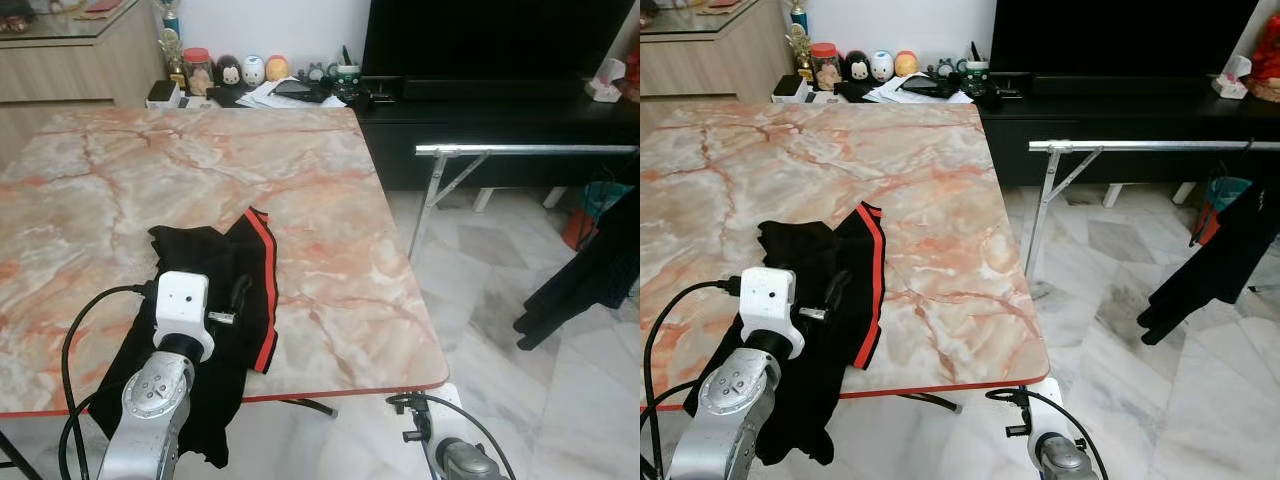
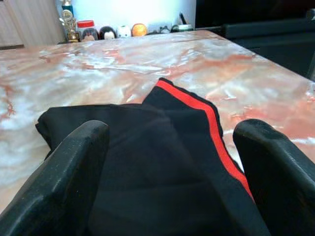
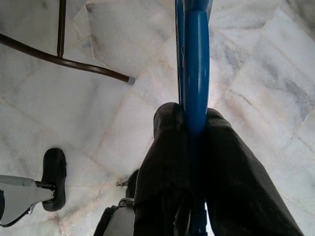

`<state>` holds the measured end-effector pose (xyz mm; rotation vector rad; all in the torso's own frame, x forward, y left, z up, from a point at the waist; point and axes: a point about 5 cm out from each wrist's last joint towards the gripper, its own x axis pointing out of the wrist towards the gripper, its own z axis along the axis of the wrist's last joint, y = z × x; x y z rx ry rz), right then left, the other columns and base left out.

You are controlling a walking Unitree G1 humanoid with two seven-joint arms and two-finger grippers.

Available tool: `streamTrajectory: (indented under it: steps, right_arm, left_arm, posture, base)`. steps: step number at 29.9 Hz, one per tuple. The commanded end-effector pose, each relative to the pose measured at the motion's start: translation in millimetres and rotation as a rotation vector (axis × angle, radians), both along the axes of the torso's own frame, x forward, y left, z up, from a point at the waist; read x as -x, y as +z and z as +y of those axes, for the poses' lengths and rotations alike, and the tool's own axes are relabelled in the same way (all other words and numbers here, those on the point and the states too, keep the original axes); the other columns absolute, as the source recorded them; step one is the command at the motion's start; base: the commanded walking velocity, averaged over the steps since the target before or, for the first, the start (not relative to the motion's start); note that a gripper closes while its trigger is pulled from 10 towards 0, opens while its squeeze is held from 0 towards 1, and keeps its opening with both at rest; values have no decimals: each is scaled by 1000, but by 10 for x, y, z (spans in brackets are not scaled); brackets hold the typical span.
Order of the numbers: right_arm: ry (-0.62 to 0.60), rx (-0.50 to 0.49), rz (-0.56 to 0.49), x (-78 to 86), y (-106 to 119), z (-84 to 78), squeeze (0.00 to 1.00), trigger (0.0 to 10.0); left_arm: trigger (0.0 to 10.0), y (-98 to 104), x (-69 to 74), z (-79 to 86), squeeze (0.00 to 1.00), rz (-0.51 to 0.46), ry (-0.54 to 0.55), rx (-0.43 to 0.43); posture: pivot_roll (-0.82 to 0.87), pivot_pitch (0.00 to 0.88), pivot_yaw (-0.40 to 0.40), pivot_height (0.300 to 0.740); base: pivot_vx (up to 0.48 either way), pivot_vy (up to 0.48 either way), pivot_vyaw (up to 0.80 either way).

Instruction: Hang hanger

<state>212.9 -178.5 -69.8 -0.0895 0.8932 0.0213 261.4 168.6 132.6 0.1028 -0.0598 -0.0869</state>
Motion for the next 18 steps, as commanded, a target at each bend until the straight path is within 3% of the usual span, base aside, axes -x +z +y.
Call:
streamTrajectory:
  steps: [1,8,18]
  right_arm:
    - [-9,-3,-8,-2,4,-14,0,10000]
    - [-13,-1,-10,0,3,-10,0,10000]
    - [-10,1,-5,7,-2,-9,0,10000]
  left_arm:
    - [10000,-18,-6,3,0,0,-1,-15]
    - [10000,4,-13,-43,0,-22,-18,-6]
    - [10000,-36,-2,-107,0,-13,-49,-6]
  posture:
    - [92,0,-48,740]
    - [85,0,-43,740]
    - [83,0,-43,740]
  base:
    - [0,0,0]
    - [0,0,0]
    - [-277,0,0]
